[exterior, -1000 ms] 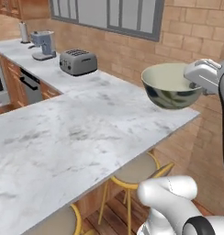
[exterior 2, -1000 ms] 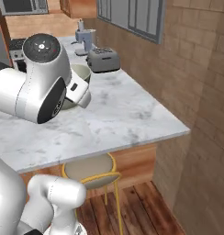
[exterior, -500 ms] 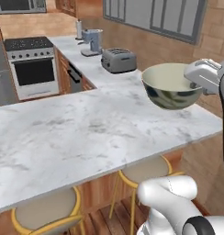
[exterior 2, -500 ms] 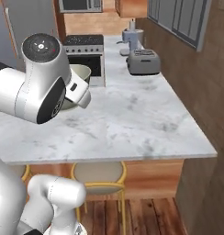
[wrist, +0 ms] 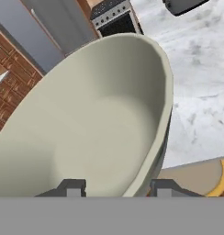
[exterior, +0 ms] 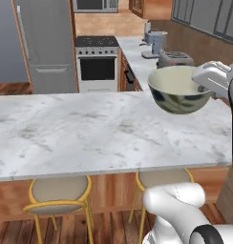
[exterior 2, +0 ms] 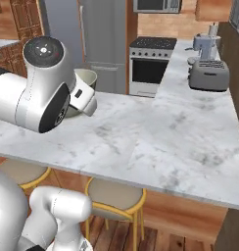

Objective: Pick up the bowls from the cabinet and place each bowl in front of a stool on the dining counter.

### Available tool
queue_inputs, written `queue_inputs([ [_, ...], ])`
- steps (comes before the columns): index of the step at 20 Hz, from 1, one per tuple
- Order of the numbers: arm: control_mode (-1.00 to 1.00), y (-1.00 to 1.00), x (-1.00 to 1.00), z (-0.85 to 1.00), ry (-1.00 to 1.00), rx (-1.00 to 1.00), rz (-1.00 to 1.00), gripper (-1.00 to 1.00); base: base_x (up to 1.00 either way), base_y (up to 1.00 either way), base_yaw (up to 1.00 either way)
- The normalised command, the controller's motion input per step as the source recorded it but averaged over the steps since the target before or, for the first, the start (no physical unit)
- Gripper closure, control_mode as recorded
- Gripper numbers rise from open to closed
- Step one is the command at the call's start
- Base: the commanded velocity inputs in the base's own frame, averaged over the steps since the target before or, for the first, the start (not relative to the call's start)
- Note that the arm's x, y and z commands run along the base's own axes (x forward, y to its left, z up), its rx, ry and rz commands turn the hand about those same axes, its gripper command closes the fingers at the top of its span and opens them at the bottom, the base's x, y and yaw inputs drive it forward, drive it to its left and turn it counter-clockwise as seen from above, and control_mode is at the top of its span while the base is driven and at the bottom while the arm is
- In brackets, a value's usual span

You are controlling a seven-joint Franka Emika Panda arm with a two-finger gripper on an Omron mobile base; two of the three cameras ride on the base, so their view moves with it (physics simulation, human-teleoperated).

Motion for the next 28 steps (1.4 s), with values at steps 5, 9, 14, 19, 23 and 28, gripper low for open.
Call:
queue_inputs([
  [5,1.00,0.00,0.00,0.00,0.00,0.00,0.00,1.00,0.63,-0.13,0.55],
  [9,1.00,0.00,0.00,0.00,0.00,0.00,0.00,1.00,0.33,0.00,0.25],
  [14,1.00,0.00,0.00,0.00,0.00,0.00,0.00,1.00,0.05,0.00,0.00],
  [19,-1.00,-0.12,0.08,-0.14,-0.02,0.02,0.04,1.00,0.05,-0.01,0.00],
  [23,-1.00,-0.63,0.10,-0.45,-0.02,0.07,0.12,1.00,0.00,0.00,0.00],
  [28,-1.00,-0.52,0.21,-0.42,0.00,0.01,0.03,1.00,0.00,0.00,0.00],
])
